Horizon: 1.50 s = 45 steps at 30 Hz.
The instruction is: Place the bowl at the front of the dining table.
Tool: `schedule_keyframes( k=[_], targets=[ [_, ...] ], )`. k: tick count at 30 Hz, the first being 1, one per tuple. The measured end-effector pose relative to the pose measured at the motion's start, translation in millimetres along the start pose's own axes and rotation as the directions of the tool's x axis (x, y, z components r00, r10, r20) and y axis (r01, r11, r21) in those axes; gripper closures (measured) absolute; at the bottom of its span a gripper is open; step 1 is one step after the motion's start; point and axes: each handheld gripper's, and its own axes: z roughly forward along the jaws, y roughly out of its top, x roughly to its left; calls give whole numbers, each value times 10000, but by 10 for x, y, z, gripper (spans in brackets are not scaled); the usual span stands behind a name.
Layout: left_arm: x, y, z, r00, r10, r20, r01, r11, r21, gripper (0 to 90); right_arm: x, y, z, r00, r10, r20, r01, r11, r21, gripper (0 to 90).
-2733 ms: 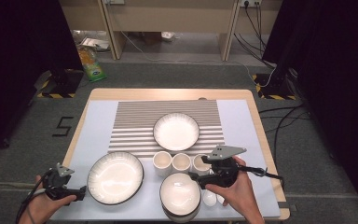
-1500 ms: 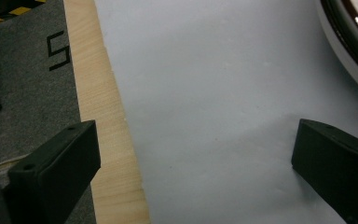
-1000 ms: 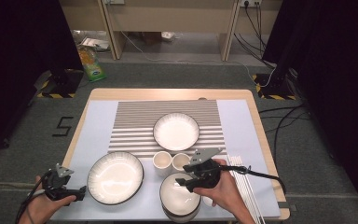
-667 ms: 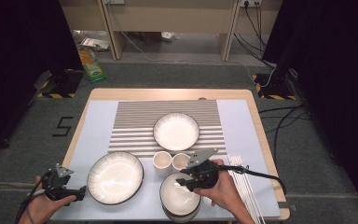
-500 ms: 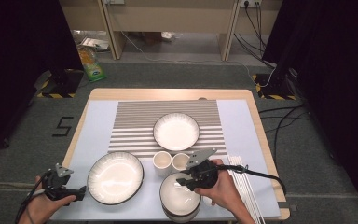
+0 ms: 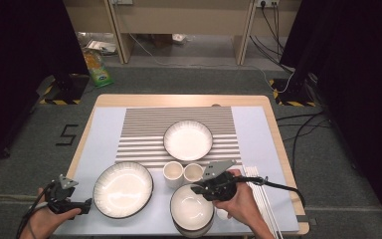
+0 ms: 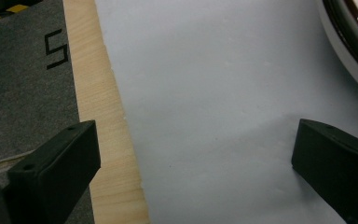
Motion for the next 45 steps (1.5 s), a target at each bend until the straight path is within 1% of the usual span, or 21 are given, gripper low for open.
schedule_keyframes(
  k=[6,10,11,16,17,24,25,27,30,31,34,39,42,45],
  targets=[
    [7,-2,1,10000,-52,54,52,10000,2,1,-1,-7,-25,9999,162,7,-162,9997,-158,816],
    [9,-4,1,10000,-54,64,54,10000,17,1,-5,-7,-30,9998,204,-52,-205,9995,-251,814],
    [7,-4,1,10000,-60,57,60,10000,1,1,1,-8,-31,9996,288,-82,-290,9992,-271,814],
    [6,-4,1,10000,-54,42,54,10000,0,1,-6,2,-41,9992,367,-165,-375,9981,-495,814],
    [7,-4,1,10000,-56,50,56,10000,4,0,-8,4,-43,9991,366,-231,-378,9980,-501,814],
    [8,-5,1,10000,-59,58,59,10000,3,1,-6,4,-47,9989,390,-273,-404,9978,-516,814],
    [8,-5,0,10000,-65,58,65,10000,9,1,0,5,-50,9984,496,-285,-511,9973,-531,814],
    [6,-6,1,10000,-71,40,71,10000,-15,1,-6,7,-51,9983,455,-372,-476,9973,-552,813],
    [9,-5,0,10000,-71,69,70,10000,13,1,-8,11,-57,9979,510,-404,-534,9968,-596,814],
    [6,-6,1,10000,-79,44,79,10000,-11,0,-8,13,-63,9975,574,-409,-602,9957,-699,814],
    [5,-6,1,10000,-72,35,72,10000,-19,1,-15,17,-72,9970,586,-500,-620,9956,-695,814],
    [7,-6,1,10000,-67,53,67,10000,-4,1,-28,21,-92,9974,590,-426,-620,9953,-743,813],
    [6,-6,1,10000,-79,39,79,10000,-14,1,-30,24,-99,9969,627,-480,-662,9950,-744,813],
    [6,-6,1,10000,-80,44,80,10000,-15,1,-39,30,-113,9964,695,-488,-735,9936,-859,813]
  ],
)
